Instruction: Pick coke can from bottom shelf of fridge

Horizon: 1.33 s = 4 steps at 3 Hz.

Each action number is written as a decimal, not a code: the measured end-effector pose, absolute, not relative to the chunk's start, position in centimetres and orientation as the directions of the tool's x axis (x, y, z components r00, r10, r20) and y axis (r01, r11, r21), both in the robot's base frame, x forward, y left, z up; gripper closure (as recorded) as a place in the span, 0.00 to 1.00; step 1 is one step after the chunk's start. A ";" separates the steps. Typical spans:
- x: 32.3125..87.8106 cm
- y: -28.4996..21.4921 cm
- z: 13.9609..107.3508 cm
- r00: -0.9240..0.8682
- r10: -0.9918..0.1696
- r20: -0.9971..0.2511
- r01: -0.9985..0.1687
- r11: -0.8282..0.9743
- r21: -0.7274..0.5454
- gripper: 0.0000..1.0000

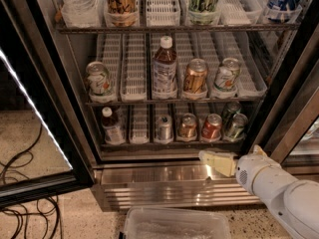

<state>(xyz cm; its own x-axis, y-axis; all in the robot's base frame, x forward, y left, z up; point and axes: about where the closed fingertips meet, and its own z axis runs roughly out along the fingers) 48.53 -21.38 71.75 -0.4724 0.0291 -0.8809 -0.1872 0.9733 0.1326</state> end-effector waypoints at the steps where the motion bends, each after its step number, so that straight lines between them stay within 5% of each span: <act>1: 49.5 -21.7 71.5 -0.449 0.078 -0.890 -0.159 0.973 0.165 0.00; 2: 51.3 -22.6 70.9 -0.416 0.142 -0.898 -0.115 0.972 0.207 0.10; 4: 53.3 -25.1 69.0 -0.320 0.246 -0.915 -0.005 0.965 0.261 0.09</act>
Offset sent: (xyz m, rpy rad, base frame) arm 0.0499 -0.0296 -0.0183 0.1469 -0.0944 -0.1634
